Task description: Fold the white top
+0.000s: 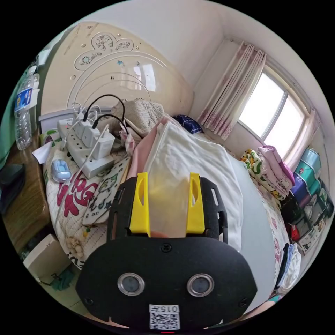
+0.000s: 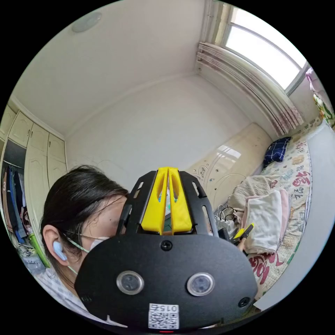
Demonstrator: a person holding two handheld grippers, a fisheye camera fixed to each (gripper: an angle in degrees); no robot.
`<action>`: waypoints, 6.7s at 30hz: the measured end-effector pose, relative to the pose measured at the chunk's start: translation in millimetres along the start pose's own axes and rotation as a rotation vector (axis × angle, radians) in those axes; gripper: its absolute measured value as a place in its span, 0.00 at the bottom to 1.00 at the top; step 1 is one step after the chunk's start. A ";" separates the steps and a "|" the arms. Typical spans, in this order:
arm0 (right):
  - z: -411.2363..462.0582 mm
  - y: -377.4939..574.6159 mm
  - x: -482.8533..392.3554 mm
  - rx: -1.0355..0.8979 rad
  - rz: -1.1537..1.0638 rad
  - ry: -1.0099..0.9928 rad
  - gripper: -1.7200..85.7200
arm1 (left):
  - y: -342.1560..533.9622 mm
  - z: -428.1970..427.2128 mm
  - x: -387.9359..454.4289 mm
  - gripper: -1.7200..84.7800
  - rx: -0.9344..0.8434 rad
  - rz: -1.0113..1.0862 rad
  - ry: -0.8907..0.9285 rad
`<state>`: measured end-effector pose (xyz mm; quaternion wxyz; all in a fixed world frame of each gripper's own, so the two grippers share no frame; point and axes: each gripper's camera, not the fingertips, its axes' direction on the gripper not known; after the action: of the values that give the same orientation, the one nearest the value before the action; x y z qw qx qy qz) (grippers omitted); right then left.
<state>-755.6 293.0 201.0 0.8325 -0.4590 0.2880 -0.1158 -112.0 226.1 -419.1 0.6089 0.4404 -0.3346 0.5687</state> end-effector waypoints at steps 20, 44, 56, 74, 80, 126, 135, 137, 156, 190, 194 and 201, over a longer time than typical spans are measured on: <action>-97.5 136.9 20.5 -0.029 -0.146 -0.074 0.01 | 46.0 30.8 -47.3 0.21 -0.031 -0.149 0.116; 5.0 415.5 444.6 -0.499 -0.155 0.600 0.10 | 105.4 -11.5 123.8 0.03 -0.088 0.383 0.969; 192.8 499.9 636.7 -0.995 -0.337 0.566 0.09 | 200.9 -14.6 209.6 0.06 -0.019 0.604 0.700; 368.3 579.4 775.0 -1.283 -0.412 0.720 0.08 | 203.1 -21.9 212.3 0.04 0.035 0.693 0.792; 211.8 447.9 734.7 -0.900 -0.239 0.731 0.08 | 180.6 -4.9 198.8 0.01 -0.112 0.784 0.982; -297.9 -108.5 265.1 0.051 0.109 0.626 0.07 | 12.9 -75.8 -54.0 0.03 0.272 -0.068 1.181; -434.9 -171.9 93.7 0.239 -0.039 0.672 0.06 | 36.1 -155.0 67.3 0.04 0.187 0.189 1.284; -452.8 -186.3 73.2 0.237 -0.067 0.715 0.06 | 42.5 -145.8 93.6 0.04 0.133 0.190 1.279; -436.3 -199.9 298.0 -0.229 0.047 0.894 0.08 | 97.0 53.5 370.1 0.13 -0.387 0.804 0.846; -385.9 -9.4 303.7 -0.763 -0.203 0.849 0.18 | 49.7 222.7 405.2 0.03 -0.594 0.683 0.937; -397.5 -5.3 304.7 -0.701 -0.168 0.792 0.17 | 47.8 219.9 392.5 0.03 -0.579 0.724 0.895; -398.7 22.6 302.5 -0.761 -0.179 0.889 0.16 | 50.4 230.2 371.6 0.05 -0.602 0.692 0.858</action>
<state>-746.5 -110.9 -95.3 0.3958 -0.6551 0.5907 -0.2555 -92.2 161.1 15.6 0.5668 -0.1517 -0.3291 0.7399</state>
